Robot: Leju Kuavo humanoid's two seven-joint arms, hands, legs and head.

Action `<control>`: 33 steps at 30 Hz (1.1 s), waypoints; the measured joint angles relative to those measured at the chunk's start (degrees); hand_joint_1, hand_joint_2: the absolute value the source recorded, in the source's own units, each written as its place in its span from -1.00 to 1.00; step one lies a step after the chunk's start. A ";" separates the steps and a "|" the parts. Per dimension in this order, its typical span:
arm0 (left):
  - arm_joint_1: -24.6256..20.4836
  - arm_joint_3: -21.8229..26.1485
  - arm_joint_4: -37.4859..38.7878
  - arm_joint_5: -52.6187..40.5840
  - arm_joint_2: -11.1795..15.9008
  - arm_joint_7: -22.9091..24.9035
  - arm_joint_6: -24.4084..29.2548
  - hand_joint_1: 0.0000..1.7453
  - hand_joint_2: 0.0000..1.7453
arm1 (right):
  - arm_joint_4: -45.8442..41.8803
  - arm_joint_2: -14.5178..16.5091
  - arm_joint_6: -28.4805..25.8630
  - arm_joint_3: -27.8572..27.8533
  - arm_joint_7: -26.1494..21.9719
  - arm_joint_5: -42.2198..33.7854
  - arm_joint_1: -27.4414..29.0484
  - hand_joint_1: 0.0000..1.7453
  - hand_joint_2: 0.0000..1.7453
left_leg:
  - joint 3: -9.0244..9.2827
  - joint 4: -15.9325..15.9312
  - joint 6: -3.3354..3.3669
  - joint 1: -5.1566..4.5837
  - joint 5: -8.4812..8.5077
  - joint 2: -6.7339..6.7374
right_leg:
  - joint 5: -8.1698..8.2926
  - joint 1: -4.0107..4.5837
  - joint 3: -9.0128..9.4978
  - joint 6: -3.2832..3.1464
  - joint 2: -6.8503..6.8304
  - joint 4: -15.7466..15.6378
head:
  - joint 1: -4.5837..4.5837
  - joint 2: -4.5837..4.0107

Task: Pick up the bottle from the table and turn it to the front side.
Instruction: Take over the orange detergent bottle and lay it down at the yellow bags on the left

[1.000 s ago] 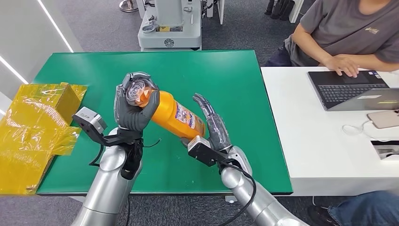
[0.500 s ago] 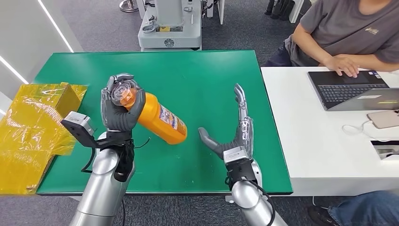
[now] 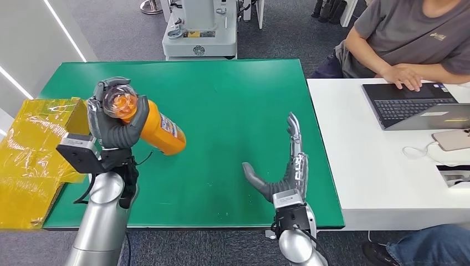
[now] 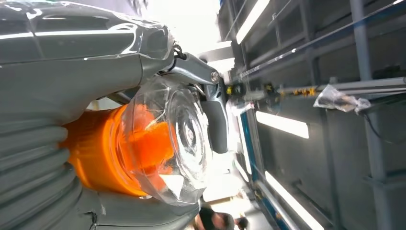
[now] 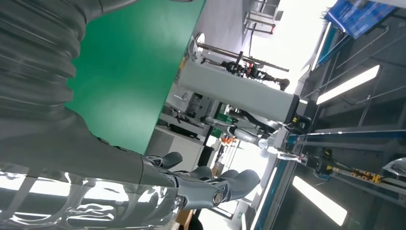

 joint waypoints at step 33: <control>-10.48 2.93 25.62 -62.58 17.78 21.04 21.69 1.00 1.00 | -3.62 0.09 4.77 -3.01 0.07 1.16 3.81 -1.00 1.00 | -0.01 -0.03 -0.05 0.01 0.03 0.13 | 0.01 0.01 -0.07 -0.03 0.15 0.04 | 0.02 0.00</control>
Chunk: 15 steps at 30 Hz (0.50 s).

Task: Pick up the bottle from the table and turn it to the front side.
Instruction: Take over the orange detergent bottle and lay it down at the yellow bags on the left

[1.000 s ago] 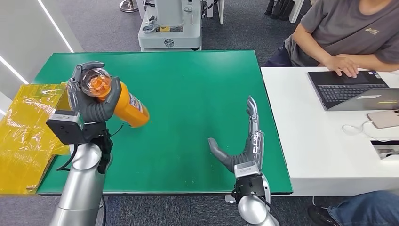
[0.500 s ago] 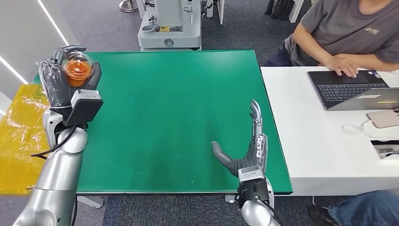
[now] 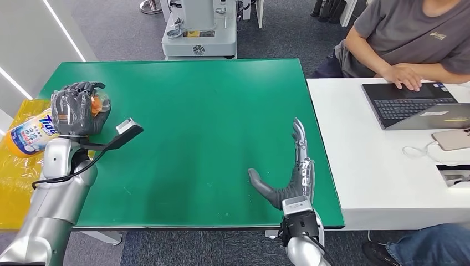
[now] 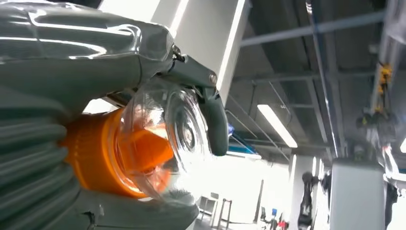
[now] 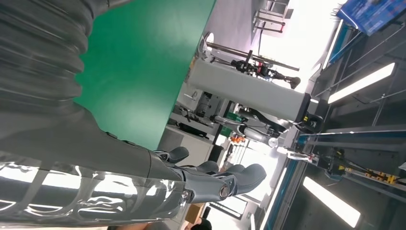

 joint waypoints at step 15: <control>-0.72 1.13 17.85 -3.77 3.70 -8.44 -1.79 1.00 1.00 | 0.00 0.00 0.54 0.02 0.02 -1.04 -0.71 -1.00 1.00 | -0.03 -0.02 0.00 0.00 0.00 0.05 | 0.00 0.00 -0.06 -0.01 0.04 0.02 | -0.01 0.00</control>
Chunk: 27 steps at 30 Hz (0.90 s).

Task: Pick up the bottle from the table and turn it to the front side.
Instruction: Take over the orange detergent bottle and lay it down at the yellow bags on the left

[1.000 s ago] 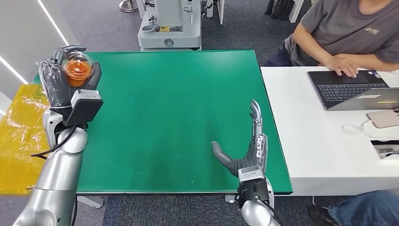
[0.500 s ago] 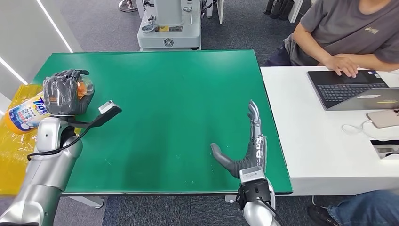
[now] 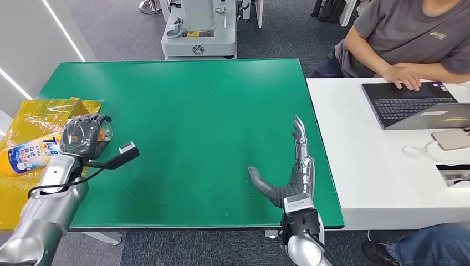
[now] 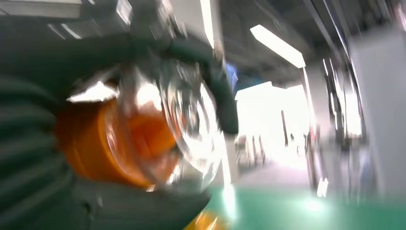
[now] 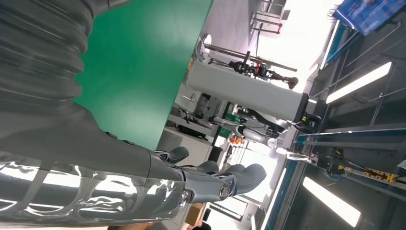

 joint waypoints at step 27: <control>-3.61 -4.01 12.66 -9.03 -0.68 -3.63 -12.82 1.00 1.00 | 1.99 0.31 0.82 -0.03 0.31 -0.73 -1.67 -1.00 1.00 | 0.00 0.01 0.00 0.00 0.00 -0.02 | 0.00 0.00 -0.02 0.00 -0.01 -0.01 | 0.00 0.00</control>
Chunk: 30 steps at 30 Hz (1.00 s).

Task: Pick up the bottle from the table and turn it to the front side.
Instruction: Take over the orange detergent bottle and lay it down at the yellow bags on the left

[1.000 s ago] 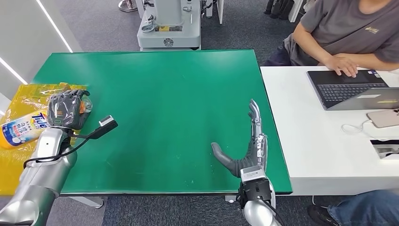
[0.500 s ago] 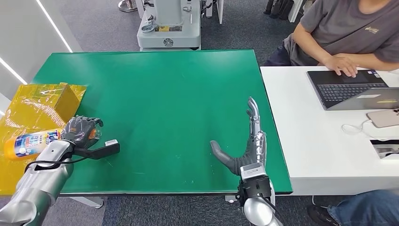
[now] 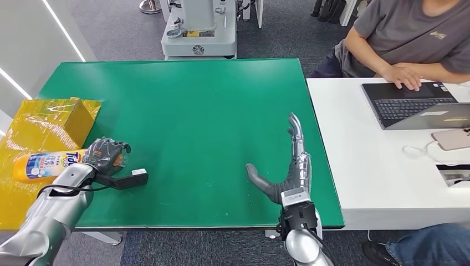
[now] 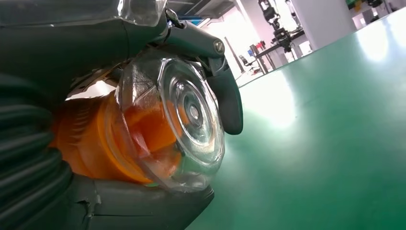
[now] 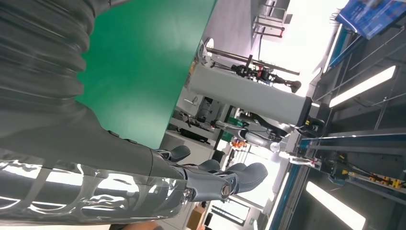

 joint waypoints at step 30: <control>-1.48 -7.40 1.10 -3.45 -1.31 5.42 7.83 -1.00 1.00 | 0.42 0.28 -0.30 -0.47 0.13 -0.47 0.03 -1.00 1.00 | 0.00 0.00 0.00 0.00 0.00 0.00 | 0.00 0.00 0.00 0.00 0.00 0.00 | 0.01 0.00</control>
